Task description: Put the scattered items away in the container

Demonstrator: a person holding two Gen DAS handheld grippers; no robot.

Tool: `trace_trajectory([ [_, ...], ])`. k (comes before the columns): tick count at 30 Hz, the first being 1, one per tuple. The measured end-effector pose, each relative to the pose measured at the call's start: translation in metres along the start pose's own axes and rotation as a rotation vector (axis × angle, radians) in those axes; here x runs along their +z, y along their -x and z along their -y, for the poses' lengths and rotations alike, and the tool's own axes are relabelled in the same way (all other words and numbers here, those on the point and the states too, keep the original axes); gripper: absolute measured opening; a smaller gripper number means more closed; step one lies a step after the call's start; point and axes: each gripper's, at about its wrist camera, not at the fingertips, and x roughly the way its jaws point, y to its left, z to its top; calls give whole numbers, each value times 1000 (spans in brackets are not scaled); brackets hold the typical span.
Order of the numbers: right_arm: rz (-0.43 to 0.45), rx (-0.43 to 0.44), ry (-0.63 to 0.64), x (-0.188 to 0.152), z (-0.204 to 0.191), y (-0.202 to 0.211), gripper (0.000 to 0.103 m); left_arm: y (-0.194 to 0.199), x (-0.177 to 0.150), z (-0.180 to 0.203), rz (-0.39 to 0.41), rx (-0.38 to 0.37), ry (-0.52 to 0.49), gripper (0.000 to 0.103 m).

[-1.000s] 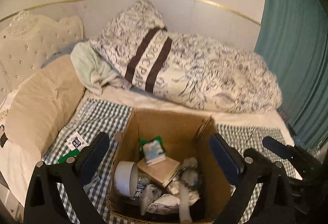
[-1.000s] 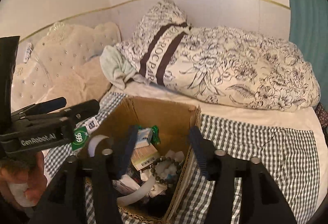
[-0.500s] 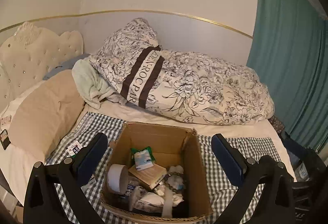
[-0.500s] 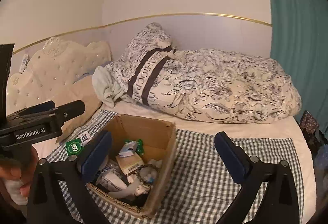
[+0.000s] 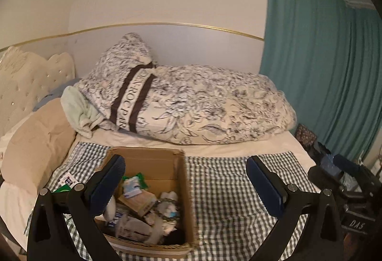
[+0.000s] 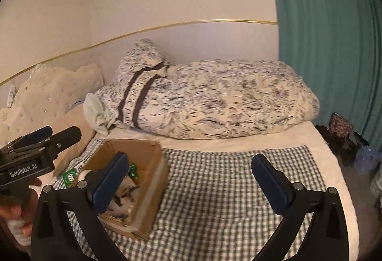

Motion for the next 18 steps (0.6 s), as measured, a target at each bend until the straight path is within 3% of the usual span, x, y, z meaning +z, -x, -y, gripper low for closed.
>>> trace_trajectory([
  [18, 20, -117, -53, -14, 83, 48, 103, 13, -15, 83, -18, -55, -82, 103],
])
